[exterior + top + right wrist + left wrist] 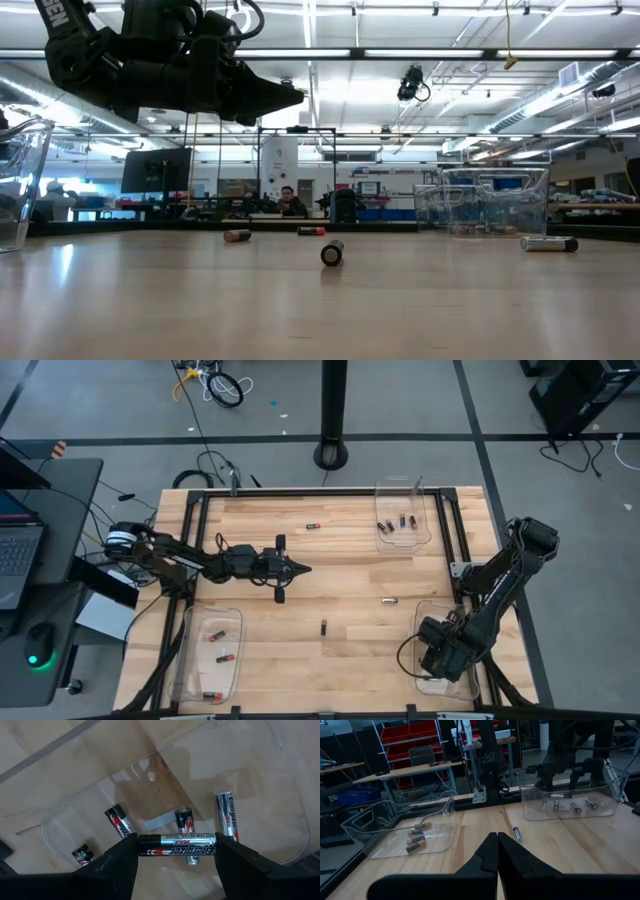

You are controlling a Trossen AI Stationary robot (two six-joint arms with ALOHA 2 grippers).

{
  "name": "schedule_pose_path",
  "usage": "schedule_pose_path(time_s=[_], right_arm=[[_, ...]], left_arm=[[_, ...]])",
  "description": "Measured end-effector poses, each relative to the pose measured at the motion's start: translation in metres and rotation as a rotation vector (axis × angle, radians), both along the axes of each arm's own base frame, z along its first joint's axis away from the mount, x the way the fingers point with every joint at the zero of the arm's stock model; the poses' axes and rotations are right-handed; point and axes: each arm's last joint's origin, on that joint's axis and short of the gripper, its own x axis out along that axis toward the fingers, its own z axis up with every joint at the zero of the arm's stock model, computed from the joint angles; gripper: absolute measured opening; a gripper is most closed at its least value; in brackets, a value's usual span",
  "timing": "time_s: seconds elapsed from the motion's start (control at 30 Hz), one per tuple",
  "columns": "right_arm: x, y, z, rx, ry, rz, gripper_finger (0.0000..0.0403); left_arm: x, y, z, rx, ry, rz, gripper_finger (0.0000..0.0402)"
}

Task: Sort batteries
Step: Put the white battery into the bottom right transparent bin, then put the brown battery into the top transparent bin

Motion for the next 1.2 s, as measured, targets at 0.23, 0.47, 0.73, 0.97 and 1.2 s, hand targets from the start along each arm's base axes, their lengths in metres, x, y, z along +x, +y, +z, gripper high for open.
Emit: schedule_pose_path(time_s=[0.23,0.47,0.73,0.97,1.2], right_arm=[[0.0,0.001,0.0,0.017,0.02,-0.052,0.029],[0.002,0.005,0.007,0.058,0.027,-0.055,0.0277],[0.005,0.01,0.039,0.036,0.043,-0.046,0.0195],[0.012,0.01,0.08,-0.019,-0.013,-0.006,0.0028],[0.035,-0.004,0.087,-0.138,-0.181,0.112,0.0012]], left_arm=[[0.0,0.0,0.0,0.0,0.0,0.0,0.0008],[0.0,0.0,0.0,0.0,0.0,0.0,0.0008],[0.002,0.0,0.004,-0.03,-0.011,0.001,0.0008],[0.009,0.0,0.005,-0.033,0.066,0.002,0.0008],[0.015,0.001,0.007,-0.034,0.103,0.002,0.0008]])
